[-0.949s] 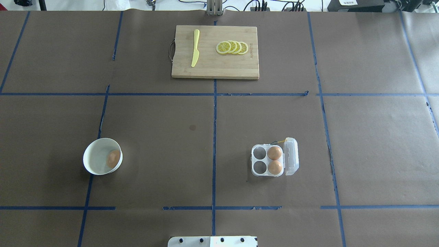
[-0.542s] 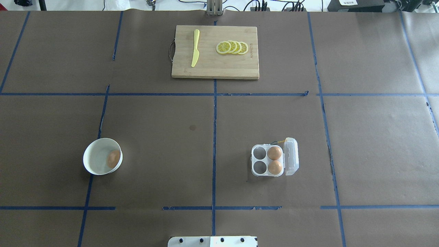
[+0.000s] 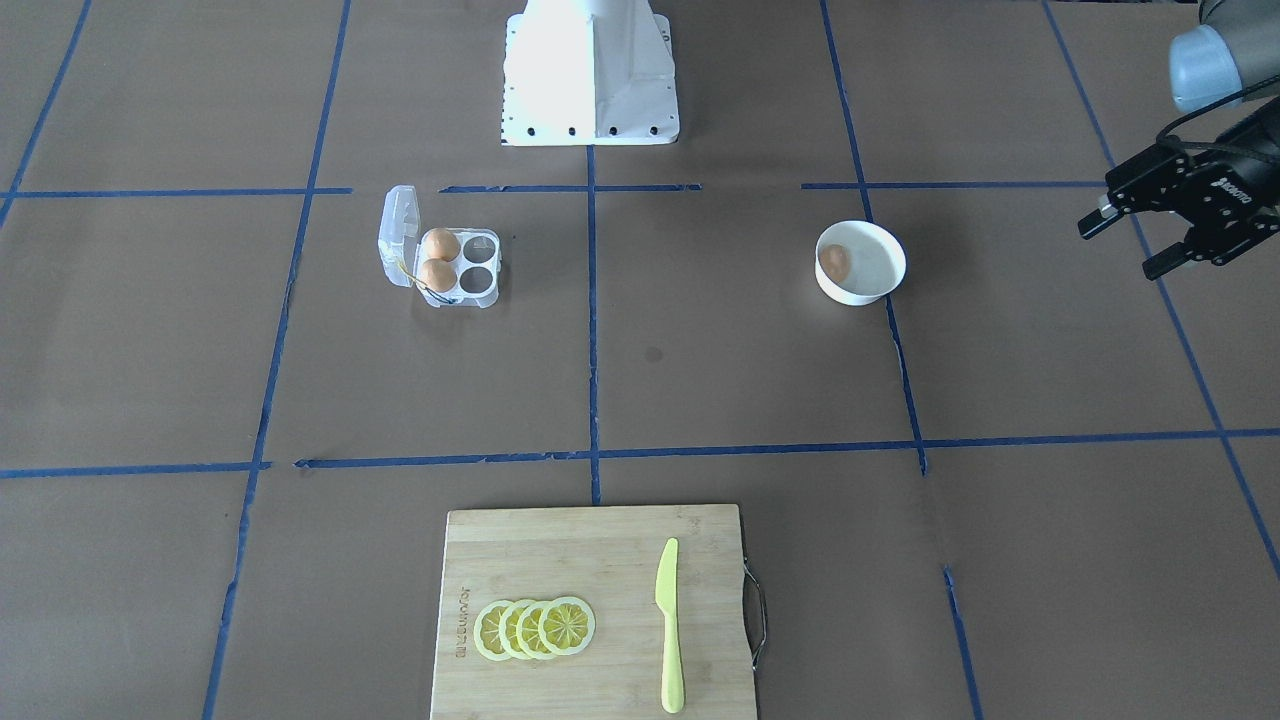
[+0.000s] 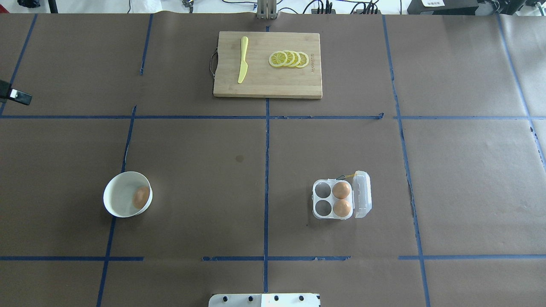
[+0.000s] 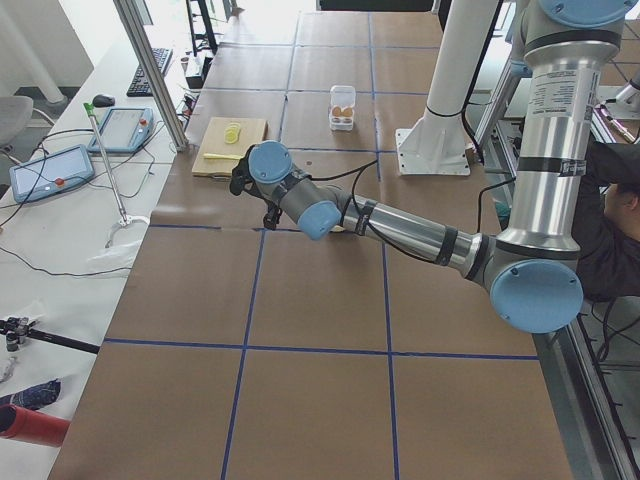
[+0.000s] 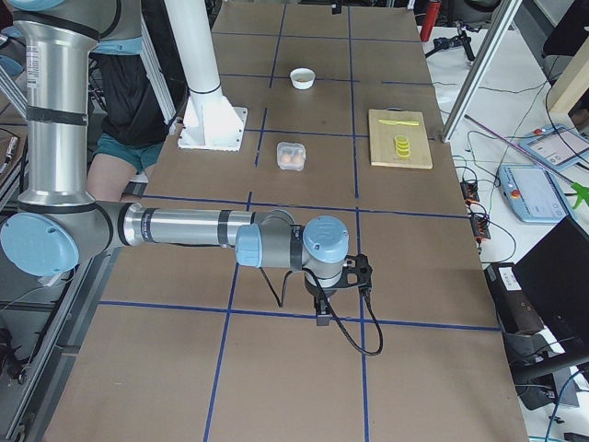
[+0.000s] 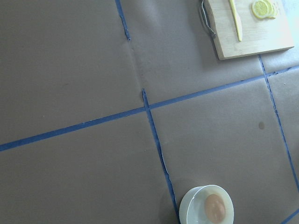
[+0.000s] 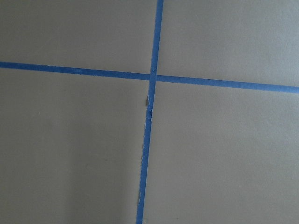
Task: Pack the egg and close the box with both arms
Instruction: 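Move the left gripper down over the brown egg in the white bowl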
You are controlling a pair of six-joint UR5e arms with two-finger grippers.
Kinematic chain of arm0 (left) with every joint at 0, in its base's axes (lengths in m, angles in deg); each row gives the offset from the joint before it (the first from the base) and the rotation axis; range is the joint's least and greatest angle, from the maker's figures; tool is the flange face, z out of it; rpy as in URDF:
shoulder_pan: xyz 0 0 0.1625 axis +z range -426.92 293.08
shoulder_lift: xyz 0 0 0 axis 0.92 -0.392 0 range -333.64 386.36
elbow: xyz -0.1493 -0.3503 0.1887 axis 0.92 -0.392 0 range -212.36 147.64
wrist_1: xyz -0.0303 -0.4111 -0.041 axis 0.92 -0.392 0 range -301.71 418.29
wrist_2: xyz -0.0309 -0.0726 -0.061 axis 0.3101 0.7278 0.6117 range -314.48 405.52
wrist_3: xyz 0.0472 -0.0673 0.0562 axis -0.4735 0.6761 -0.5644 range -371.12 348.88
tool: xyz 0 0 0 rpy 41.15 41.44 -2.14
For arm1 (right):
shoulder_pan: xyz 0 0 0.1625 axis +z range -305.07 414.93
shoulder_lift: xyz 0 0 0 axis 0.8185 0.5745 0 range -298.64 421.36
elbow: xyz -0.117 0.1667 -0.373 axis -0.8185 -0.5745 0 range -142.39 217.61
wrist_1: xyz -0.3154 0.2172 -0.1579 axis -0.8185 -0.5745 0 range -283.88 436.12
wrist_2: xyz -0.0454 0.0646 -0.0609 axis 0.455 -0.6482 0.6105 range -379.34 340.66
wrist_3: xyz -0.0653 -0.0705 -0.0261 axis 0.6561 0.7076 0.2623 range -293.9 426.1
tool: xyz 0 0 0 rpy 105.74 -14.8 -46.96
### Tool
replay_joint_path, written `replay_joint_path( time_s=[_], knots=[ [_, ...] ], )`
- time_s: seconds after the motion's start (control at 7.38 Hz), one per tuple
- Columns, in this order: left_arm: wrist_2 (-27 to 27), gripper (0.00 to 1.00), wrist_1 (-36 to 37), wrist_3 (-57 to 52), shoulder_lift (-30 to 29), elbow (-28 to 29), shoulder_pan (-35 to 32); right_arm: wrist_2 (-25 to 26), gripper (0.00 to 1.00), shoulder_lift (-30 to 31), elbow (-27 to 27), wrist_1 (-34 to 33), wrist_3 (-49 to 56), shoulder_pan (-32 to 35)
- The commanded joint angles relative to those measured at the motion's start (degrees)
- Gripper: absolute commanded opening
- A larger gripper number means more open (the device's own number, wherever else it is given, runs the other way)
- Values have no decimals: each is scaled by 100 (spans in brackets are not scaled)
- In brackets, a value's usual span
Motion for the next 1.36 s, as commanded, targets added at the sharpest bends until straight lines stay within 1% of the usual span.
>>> replay_joint_path(
  time_s=[0.0, 0.14, 0.27, 0.41, 0.54, 0.68, 0.81, 0.95, 1.22],
  knots=[
    [-1010, 100, -300, 1794, 96, -604, 1076, 13, 100, -52, -3, 12, 4, -6],
    [-1990, 100, -300, 2725, 210, -912, 1830, 13, 100, -122, -3, 3, -4, -6],
    [-2548, 100, -274, 3239, 228, -985, 2316, 13, 100, -166, 23, 3, -5, -6],
    [-2789, 90, -265, 3419, 324, -1012, 2591, 22, 100, -271, -11, -6, -13, -6],
    [-2904, 83, -265, 3420, 438, -1073, 2802, 39, 100, -203, -38, -6, -5, -6],
    [-3001, 83, -221, 3507, 509, -1065, 3013, 13, 100, -158, -151, -6, -13, -6],
    [-3211, 83, -203, 3909, 510, -1047, 3346, -4, 100, -97, -152, 29, -5, -6],
    [-3544, 83, -203, 4208, 501, -1004, 3671, -13, 100, -79, -161, 134, -13, -6],
    [-3888, 83, 374, 4264, 327, -924, 3850, -13, 100, -79, -161, 153, -22, -6]
  ],
)
